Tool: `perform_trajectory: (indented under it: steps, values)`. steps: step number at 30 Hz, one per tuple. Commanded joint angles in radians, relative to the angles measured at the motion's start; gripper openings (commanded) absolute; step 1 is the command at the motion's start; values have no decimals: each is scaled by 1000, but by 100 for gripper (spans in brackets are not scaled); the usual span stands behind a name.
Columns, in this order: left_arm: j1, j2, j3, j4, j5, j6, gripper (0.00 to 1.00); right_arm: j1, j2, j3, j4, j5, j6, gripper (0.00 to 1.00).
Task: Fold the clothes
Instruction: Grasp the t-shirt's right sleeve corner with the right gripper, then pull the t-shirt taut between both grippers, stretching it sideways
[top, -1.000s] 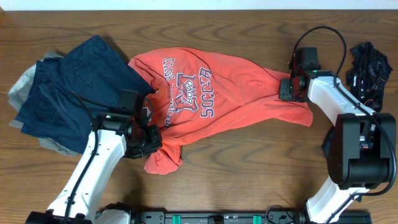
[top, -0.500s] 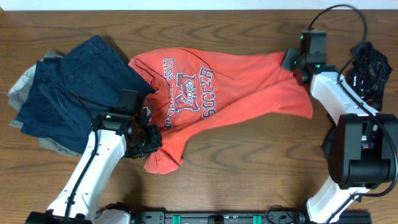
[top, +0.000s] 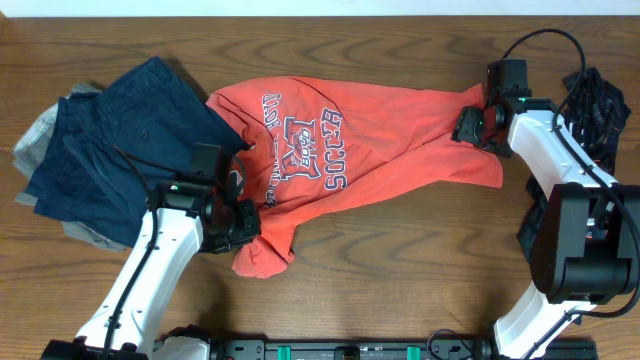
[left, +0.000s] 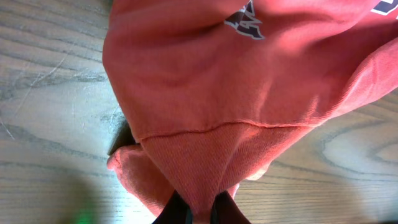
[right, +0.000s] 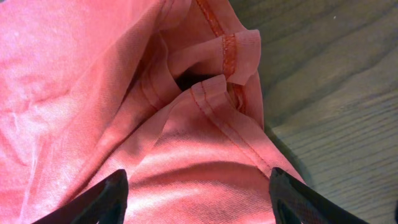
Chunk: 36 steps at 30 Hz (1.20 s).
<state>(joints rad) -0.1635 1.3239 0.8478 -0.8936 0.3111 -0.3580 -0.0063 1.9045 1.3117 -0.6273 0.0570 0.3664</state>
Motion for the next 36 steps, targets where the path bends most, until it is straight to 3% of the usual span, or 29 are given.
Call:
perform_trajectory:
  steps: [1, 3, 8, 12, 19, 21, 26, 30, 36]
  values:
    - [5, -4, 17, -1, -6, 17, 6, -1, 0, -1, 4, 11, 73, 65]
    - [5, -4, 17, -2, -6, 17, 6, -10, 2, -1, 7, 18, 180, 59]
    - [5, -4, 17, 7, -6, 17, 6, -21, 42, -1, 56, -2, 267, 54]
    - [5, -4, 17, 14, -6, 17, 6, -21, 93, -1, 116, -30, 277, 59]
    - [5, -4, 17, 14, -6, 17, 6, -21, 142, -1, 221, -62, 296, 54]
    - [5, -4, 17, 14, -6, 17, 6, -21, 143, -1, 230, -61, 296, 48]
    - [5, -4, 17, 20, -6, 17, 6, -21, 143, -1, 227, -58, 295, 17]
    - [5, -4, 17, 21, -6, 17, 6, -21, 142, -1, 214, -58, 295, 3]
    - [5, -4, 17, 21, -6, 17, 6, -37, 109, 0, 150, -58, 289, 1]
